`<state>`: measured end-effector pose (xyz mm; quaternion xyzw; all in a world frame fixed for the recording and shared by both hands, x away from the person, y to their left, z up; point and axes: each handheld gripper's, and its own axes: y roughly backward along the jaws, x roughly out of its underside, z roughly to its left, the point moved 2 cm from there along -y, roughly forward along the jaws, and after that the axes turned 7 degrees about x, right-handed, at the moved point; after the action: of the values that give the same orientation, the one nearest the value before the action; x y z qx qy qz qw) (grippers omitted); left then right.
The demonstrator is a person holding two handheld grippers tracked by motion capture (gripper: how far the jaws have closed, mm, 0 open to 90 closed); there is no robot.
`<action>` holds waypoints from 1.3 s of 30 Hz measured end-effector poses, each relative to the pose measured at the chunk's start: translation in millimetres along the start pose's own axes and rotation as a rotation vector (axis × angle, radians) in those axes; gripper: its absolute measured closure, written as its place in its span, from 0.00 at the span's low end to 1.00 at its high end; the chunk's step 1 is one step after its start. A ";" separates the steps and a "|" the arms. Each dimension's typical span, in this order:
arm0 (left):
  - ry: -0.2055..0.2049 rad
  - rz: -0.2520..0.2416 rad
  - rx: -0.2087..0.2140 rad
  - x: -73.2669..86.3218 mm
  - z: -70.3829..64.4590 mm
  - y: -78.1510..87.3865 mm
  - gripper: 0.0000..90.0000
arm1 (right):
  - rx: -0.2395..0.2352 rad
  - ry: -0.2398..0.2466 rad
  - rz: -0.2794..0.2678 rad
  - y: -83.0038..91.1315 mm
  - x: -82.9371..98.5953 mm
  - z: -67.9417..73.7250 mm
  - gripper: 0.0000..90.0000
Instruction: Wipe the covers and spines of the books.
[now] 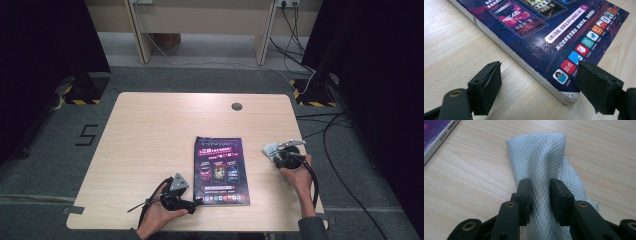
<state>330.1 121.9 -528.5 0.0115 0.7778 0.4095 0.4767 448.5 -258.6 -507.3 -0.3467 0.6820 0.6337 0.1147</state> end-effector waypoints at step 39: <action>0.031 -0.019 -0.051 -32.4 23.9 -25.0 0.31 | -0.259 -0.030 -0.122 12.1 -30.2 76.2 0.40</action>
<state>375.0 107.1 -526.1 -0.0144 0.7746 0.4248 0.4683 441.6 -177.4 -492.8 -0.3897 0.5703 0.7135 0.1174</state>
